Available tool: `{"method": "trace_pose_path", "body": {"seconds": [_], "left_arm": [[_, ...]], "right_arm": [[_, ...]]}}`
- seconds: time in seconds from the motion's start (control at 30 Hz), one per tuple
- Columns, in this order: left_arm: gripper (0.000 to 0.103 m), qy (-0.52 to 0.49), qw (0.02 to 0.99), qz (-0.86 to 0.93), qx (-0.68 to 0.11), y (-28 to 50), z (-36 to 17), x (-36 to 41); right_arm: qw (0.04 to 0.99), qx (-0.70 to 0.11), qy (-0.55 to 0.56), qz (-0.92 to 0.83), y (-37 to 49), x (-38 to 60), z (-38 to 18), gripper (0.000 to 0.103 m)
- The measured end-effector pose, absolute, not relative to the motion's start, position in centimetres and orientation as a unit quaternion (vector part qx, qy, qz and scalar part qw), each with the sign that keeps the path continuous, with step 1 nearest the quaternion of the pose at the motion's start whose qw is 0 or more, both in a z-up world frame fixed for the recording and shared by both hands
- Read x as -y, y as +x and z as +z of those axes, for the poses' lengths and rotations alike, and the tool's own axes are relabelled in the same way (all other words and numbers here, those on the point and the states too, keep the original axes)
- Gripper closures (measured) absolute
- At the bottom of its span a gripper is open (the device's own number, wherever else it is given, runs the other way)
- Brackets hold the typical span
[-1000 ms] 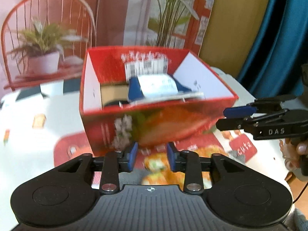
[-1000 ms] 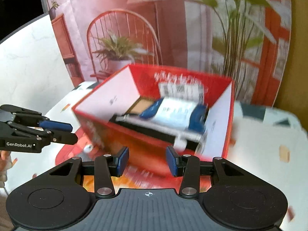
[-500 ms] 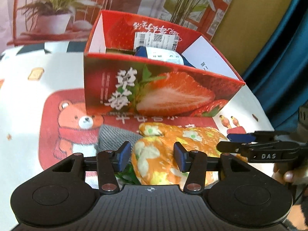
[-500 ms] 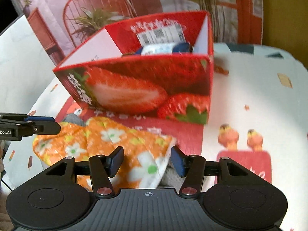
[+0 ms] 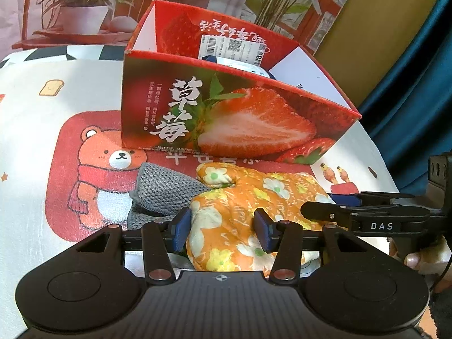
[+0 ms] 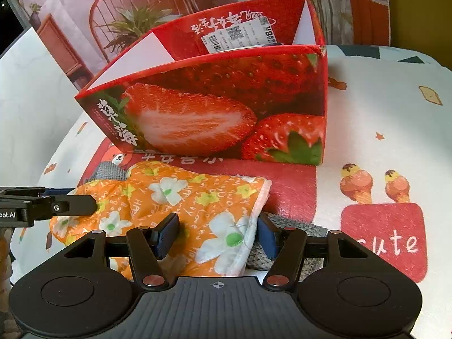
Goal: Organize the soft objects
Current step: 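Close both grippers on the orange floral cloth and lift it, then carry the orange floral cloth with both grippers into the box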
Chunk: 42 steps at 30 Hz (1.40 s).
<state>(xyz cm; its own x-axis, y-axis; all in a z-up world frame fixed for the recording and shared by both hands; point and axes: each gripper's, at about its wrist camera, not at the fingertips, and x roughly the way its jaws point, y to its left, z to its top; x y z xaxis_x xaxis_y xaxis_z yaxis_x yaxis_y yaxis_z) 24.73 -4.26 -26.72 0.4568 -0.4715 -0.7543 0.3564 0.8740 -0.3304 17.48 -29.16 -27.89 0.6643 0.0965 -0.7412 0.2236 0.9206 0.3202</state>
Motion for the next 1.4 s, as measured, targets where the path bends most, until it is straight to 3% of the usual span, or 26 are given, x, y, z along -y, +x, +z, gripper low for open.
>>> {"method": "trace_pose_path", "body": {"seconds": [0.1, 0.13, 0.2, 0.33, 1.03, 1.4], "left_arm": [[0.056, -0.065, 0.851, -0.242, -0.461, 24.8, -26.8, 3.9], [0.072, -0.059, 0.856, -0.238, -0.454, 24.8, -26.6, 3.9], [0.083, -0.046, 0.865, -0.233, -0.441, 24.8, -25.9, 4.0], [0.088, -0.04, 0.879, -0.239, -0.411, 24.4, -24.3, 4.0], [0.089, -0.049, 0.917, -0.241, -0.315, 25.2, -16.9, 3.2], [0.089, -0.053, 0.936, -0.224, -0.265, 29.4, -14.4, 4.1]], "right_arm": [[0.895, -0.405, 0.186, -0.037, 17.4, 29.1, -27.7, 0.058], [0.896, -0.403, 0.184, -0.036, 17.4, 29.2, -27.6, 0.064], [0.898, -0.401, 0.179, -0.032, 17.4, 29.2, -27.3, 0.077], [0.909, -0.383, 0.163, -0.017, 17.6, 28.8, -25.9, 0.089], [0.949, -0.273, 0.15, 0.036, 18.2, 29.2, -16.7, 0.092], [0.965, -0.235, 0.11, 0.027, 22.2, 30.7, -12.4, 0.093]]}}
